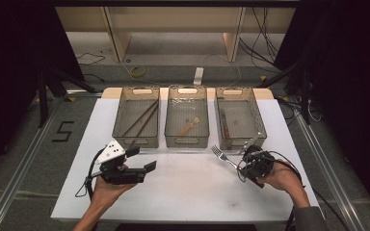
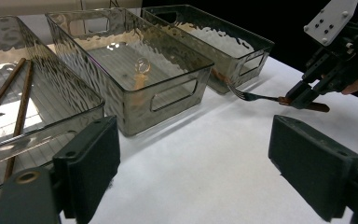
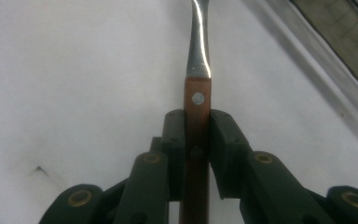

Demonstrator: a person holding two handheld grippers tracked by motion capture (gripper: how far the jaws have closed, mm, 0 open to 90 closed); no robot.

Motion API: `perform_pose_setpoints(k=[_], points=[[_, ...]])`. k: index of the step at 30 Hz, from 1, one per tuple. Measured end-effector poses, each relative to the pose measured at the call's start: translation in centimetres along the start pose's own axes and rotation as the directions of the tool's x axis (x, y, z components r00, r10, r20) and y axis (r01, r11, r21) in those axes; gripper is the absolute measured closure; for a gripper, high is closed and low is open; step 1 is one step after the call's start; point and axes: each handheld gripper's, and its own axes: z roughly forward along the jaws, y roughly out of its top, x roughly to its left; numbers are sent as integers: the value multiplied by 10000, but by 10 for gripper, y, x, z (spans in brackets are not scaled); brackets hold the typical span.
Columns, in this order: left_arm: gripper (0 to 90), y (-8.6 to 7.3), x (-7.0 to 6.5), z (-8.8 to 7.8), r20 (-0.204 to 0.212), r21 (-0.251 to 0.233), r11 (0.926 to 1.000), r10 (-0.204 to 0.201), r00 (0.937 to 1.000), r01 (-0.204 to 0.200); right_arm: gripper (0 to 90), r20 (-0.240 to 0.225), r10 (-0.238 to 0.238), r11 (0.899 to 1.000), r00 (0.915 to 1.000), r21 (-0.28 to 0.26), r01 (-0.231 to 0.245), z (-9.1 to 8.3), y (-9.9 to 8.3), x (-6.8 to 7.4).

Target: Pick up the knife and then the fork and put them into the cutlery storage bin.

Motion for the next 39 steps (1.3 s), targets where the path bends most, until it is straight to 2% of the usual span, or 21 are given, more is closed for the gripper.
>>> perform_pose_setpoints(k=[11,19,30,39], points=[[157,0,0,0,-12,-27,10000,23,10000,-23,774,-280,-122,9948,9995,-1010,93,-15,8,3],[157,0,0,0,-32,-25,10000,15,10000,-15,774,-144,158,9838,9998,-1782,-181,-32,15,-3],[157,0,1,-1,-50,-72,10000,-5,10000,5,774,1,384,9704,9993,-2388,-373,-43,38,-16],[157,0,1,0,-51,-45,10000,3,10000,-3,774,159,477,9648,9987,-2597,-420,-51,57,-26]])
